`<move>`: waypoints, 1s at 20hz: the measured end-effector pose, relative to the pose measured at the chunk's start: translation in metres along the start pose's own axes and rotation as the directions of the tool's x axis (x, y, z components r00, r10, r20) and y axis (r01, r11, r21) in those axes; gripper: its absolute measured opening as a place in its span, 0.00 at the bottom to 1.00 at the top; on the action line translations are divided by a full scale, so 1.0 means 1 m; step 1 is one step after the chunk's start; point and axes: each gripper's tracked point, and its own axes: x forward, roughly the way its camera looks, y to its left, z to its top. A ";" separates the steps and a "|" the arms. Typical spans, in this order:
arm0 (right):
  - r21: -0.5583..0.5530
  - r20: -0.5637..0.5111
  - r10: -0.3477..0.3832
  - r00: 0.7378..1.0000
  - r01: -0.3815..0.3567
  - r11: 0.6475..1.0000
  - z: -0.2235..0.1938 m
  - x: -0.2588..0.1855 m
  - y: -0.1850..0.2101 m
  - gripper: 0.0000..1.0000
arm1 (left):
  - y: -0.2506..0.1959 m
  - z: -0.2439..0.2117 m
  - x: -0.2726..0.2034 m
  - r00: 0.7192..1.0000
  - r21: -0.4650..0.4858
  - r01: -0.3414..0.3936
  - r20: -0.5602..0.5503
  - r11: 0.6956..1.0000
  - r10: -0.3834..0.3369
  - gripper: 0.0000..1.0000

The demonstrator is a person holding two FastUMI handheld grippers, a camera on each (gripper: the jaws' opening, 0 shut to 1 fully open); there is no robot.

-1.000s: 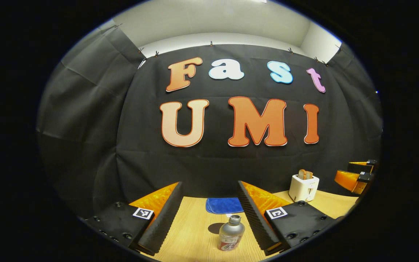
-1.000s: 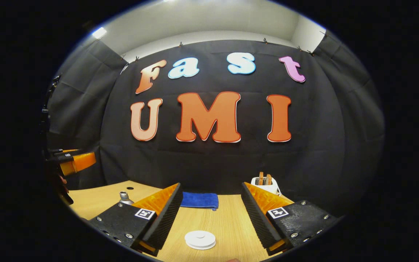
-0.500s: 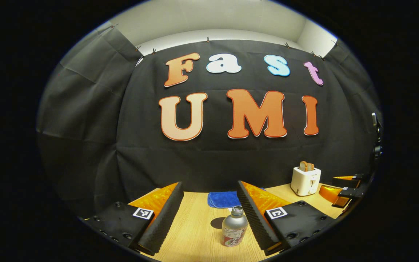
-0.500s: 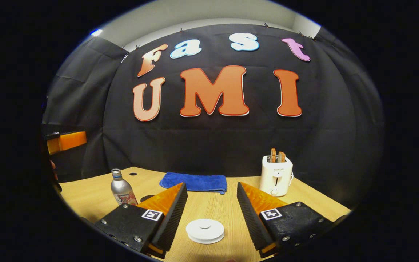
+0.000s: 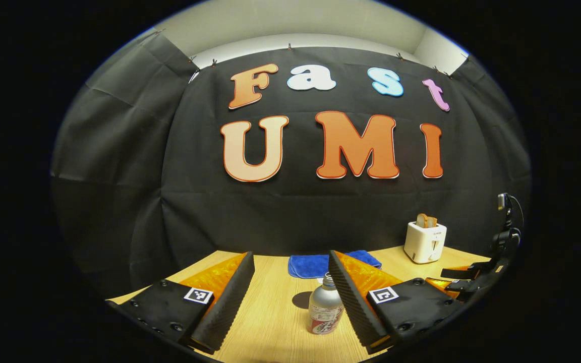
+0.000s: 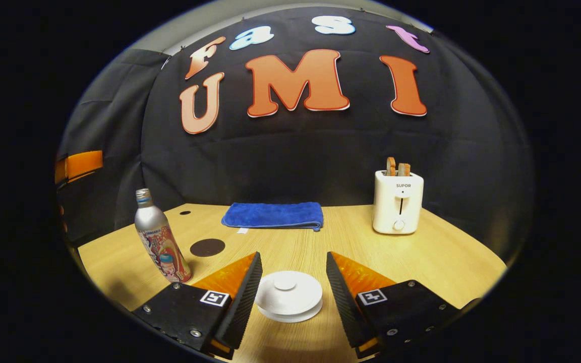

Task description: Open the teacup lid with one hand, grasp the water bottle and pour water into the teacup with the other hand; after pouring, place the water bottle on the coaster and then close the teacup lid.

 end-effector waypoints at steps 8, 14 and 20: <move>-0.018 -0.068 0.008 0.998 -0.009 1.000 -0.022 0.017 -0.001 0.61 | 0.006 -0.015 0.002 0.999 0.011 -0.015 -0.035 1.000 0.015 0.96; -0.063 -0.086 0.020 0.996 -0.025 0.998 -0.029 0.021 0.008 0.45 | 0.007 -0.020 0.000 0.999 0.014 -0.015 -0.046 1.000 0.016 0.97; -0.051 -0.094 0.035 0.995 -0.040 0.998 -0.029 0.023 0.010 0.31 | 0.004 -0.024 0.001 0.999 0.027 -0.007 -0.051 1.000 0.009 0.96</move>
